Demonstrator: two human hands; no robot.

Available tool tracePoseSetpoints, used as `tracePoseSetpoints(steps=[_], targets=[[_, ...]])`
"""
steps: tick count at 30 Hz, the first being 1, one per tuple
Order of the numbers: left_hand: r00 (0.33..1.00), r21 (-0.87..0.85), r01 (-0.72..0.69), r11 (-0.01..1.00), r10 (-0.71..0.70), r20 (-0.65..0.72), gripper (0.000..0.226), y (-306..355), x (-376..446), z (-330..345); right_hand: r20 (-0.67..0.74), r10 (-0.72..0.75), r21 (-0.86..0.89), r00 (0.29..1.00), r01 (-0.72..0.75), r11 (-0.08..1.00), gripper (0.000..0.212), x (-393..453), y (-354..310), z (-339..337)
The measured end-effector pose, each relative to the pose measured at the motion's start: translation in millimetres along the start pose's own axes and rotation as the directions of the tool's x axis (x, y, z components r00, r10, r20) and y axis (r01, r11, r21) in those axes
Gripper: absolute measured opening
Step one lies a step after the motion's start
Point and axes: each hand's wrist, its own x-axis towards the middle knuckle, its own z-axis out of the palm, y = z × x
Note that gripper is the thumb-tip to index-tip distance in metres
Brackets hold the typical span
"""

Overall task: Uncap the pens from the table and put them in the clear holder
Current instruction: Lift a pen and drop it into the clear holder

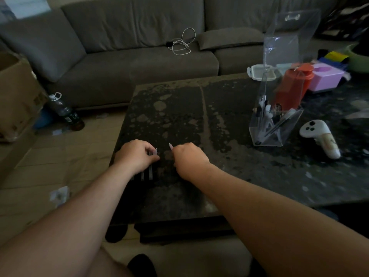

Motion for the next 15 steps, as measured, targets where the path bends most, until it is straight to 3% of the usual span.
tracePoseSetpoints(steps=[2,9,13,15], targets=[[1.0,-0.006,0.008,1.0,-0.008,-0.023,0.017,4,-1,1,0.005,0.048,0.052,0.999,-0.048,0.998,0.024,0,5,-6],[0.997,-0.099,-0.034,0.994,0.027,-0.076,0.021,22,-10,-10,0.029,0.208,0.043,0.978,-0.209,0.977,0.04,-9,33,-27],[0.995,-0.186,-0.089,0.978,0.079,-0.061,0.014,36,-18,-12,0.087,0.234,0.105,0.968,-0.243,0.964,0.037,-10,60,-50],[0.993,-0.23,-0.114,0.967,0.107,-0.045,0.008,40,-21,-11,0.045,0.207,0.131,0.977,-0.212,0.969,0.029,-11,72,-56]])
